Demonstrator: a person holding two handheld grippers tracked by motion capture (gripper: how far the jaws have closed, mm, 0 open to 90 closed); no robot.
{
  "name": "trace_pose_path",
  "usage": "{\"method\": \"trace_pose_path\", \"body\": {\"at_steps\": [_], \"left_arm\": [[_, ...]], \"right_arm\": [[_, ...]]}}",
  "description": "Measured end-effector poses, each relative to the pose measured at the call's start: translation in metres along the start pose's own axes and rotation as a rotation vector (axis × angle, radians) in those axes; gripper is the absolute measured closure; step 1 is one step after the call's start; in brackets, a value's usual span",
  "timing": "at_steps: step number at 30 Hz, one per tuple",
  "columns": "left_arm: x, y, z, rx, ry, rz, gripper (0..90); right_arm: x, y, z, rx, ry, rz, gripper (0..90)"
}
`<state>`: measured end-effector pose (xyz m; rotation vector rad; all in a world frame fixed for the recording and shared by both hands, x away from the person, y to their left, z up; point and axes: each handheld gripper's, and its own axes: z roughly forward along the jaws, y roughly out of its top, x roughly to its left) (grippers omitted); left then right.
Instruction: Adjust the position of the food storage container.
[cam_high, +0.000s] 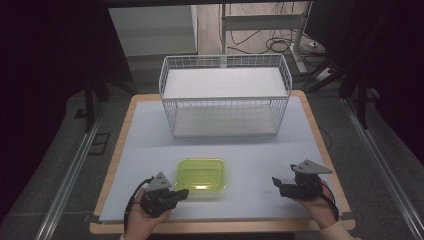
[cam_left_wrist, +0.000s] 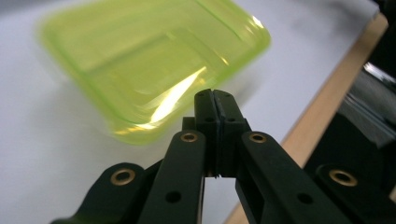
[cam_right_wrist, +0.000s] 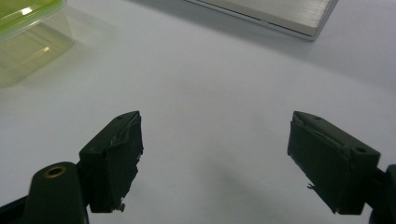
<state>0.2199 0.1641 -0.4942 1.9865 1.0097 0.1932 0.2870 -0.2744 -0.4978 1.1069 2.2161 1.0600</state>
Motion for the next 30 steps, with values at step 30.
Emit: {"method": "trace_pose_path", "body": {"at_steps": [30], "left_arm": [[0.071,-0.012,0.028,0.077,0.025,-0.231,89.9]], "right_arm": [[0.003,0.0,0.004,0.006,-0.01,-0.017,18.8]]}}
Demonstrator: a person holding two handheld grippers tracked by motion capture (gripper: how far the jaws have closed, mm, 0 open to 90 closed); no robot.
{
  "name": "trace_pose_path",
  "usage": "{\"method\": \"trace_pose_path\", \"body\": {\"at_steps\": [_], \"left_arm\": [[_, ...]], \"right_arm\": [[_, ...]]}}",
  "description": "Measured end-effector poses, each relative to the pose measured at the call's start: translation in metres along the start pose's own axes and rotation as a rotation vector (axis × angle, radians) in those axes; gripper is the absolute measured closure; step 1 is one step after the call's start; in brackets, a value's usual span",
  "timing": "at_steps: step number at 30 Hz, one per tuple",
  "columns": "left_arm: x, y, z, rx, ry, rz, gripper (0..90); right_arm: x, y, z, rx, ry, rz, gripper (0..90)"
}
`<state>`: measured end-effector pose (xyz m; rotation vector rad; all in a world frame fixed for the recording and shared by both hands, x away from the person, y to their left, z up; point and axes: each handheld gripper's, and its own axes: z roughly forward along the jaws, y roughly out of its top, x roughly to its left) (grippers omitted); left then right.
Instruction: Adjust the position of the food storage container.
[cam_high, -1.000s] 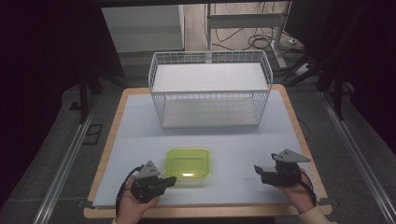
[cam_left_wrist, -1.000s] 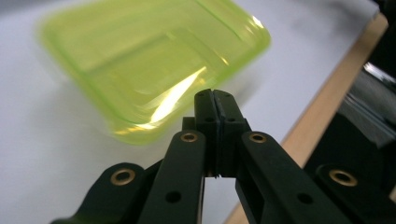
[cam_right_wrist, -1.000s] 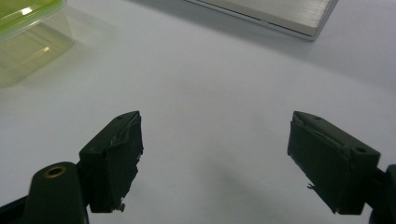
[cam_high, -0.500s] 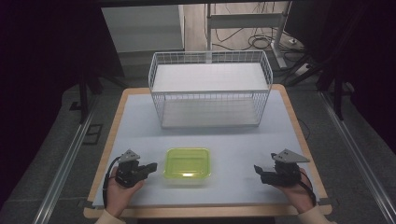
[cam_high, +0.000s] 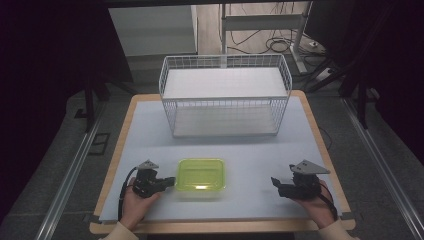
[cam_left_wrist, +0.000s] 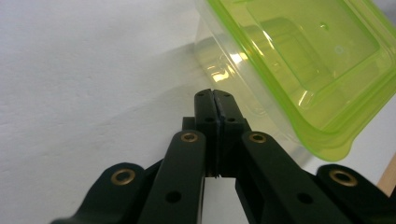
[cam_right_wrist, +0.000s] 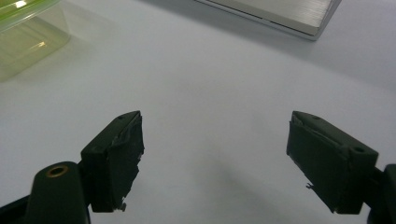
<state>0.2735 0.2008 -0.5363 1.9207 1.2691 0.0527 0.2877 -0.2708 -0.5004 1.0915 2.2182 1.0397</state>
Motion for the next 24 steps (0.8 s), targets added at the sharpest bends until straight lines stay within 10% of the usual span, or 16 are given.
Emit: {"method": "trace_pose_path", "body": {"at_steps": [24], "left_arm": [[-0.017,0.013,0.022,0.02,-0.018,0.034,89.9]], "right_arm": [[0.0,0.0,0.001,0.003,0.014,0.016,18.8]]}}
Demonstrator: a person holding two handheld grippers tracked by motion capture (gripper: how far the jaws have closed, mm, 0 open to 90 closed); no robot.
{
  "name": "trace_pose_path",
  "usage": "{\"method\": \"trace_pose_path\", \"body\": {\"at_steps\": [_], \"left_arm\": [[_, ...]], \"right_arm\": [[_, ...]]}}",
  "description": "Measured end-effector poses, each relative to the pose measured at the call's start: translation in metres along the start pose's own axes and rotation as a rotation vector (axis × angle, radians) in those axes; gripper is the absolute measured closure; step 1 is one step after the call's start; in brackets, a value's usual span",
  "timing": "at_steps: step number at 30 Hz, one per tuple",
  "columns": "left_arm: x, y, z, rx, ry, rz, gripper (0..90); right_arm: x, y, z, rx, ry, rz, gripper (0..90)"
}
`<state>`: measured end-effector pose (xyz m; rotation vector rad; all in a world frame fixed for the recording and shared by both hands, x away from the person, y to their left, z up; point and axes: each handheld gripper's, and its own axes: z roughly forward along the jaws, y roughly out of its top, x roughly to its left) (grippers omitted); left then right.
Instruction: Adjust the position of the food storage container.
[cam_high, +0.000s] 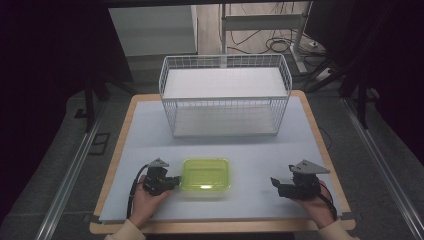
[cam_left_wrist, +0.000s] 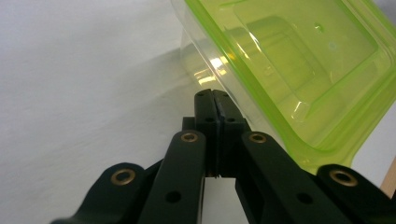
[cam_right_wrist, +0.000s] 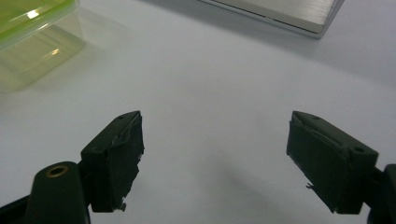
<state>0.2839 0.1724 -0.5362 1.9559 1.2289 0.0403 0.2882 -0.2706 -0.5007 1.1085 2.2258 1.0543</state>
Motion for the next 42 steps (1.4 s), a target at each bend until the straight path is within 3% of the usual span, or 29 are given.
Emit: {"method": "trace_pose_path", "body": {"at_steps": [18,25,31,39,42], "left_arm": [[-0.027,0.018,0.03,0.024,-0.028,0.059,89.8],[-0.029,0.018,0.032,0.026,-0.031,0.067,89.6],[-0.023,0.018,0.025,0.008,-0.024,0.046,89.4],[-0.016,0.015,-0.001,-0.061,-0.034,0.031,87.5],[-0.014,0.012,-0.011,-0.089,-0.041,0.013,84.1]], "right_arm": [[0.002,0.0,0.001,0.002,0.001,-0.01,18.8],[0.002,0.0,0.001,0.002,0.001,-0.012,18.8],[0.002,0.0,0.0,-0.009,0.011,-0.003,18.8],[0.002,0.001,-0.002,-0.027,0.029,-0.002,18.5],[0.001,0.001,-0.003,-0.044,0.056,0.025,18.0]]}}
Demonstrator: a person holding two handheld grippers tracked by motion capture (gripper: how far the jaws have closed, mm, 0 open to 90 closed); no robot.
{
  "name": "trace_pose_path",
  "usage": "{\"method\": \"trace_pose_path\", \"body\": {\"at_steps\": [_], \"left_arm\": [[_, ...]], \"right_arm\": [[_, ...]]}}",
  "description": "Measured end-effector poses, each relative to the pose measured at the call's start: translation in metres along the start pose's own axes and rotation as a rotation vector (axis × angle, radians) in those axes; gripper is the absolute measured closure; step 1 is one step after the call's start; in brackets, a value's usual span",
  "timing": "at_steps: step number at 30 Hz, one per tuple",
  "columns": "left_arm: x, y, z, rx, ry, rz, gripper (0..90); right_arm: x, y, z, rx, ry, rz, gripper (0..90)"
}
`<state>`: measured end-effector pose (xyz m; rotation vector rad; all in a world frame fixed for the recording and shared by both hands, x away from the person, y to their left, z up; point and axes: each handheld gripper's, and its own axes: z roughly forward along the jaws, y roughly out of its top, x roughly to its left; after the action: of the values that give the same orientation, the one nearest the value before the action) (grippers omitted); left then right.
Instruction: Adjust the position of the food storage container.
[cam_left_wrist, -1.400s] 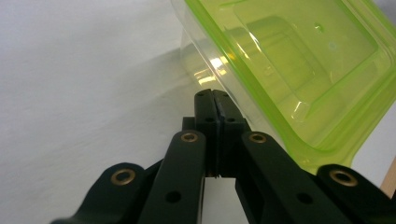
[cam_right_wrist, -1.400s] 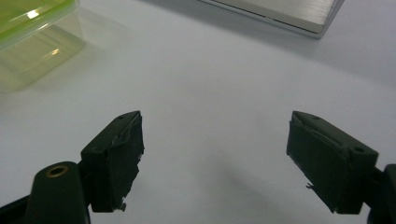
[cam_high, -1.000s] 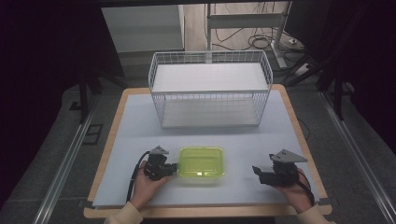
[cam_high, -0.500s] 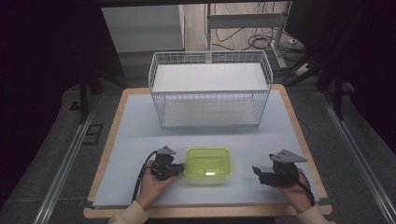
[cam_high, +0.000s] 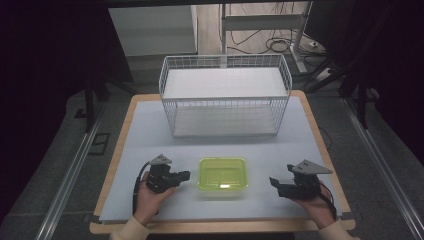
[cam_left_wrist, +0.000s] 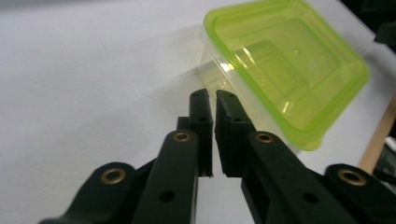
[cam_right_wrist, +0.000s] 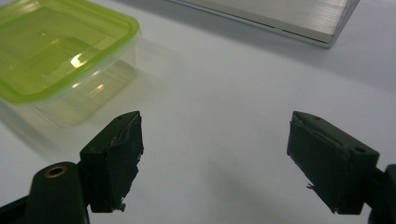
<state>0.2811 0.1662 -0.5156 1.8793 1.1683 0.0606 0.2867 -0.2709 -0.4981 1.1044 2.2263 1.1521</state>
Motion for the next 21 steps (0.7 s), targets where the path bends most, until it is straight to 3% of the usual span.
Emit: {"method": "trace_pose_path", "body": {"at_steps": [1,3,5,7,11,16,21], "left_arm": [[0.001,0.0,-0.003,-0.012,-0.006,-0.009,84.1],[0.001,-0.001,-0.008,-0.031,-0.017,-0.031,71.7],[0.0,-0.001,-0.012,-0.045,-0.023,-0.052,68.2],[0.0,0.0,-0.014,-0.047,-0.039,-0.065,56.0],[0.0,0.0,-0.014,-0.048,-0.061,-0.09,43.8],[0.001,0.001,-0.017,-0.063,-0.084,-0.13,38.3],[0.002,0.001,-0.017,-0.062,-0.092,-0.134,37.4]], "right_arm": [[0.0,0.0,0.0,0.0,0.0,0.0,18.0],[0.0,0.0,0.0,-0.013,0.022,0.017,17.1],[0.002,0.001,-0.001,-0.024,0.044,0.035,16.5],[0.004,0.003,-0.001,-0.039,0.084,0.045,16.3],[0.006,0.003,-0.001,-0.045,0.124,0.049,17.8],[0.008,0.003,0.002,-0.035,0.172,0.068,23.8],[0.008,0.004,0.002,-0.011,0.208,0.111,26.2]]}}
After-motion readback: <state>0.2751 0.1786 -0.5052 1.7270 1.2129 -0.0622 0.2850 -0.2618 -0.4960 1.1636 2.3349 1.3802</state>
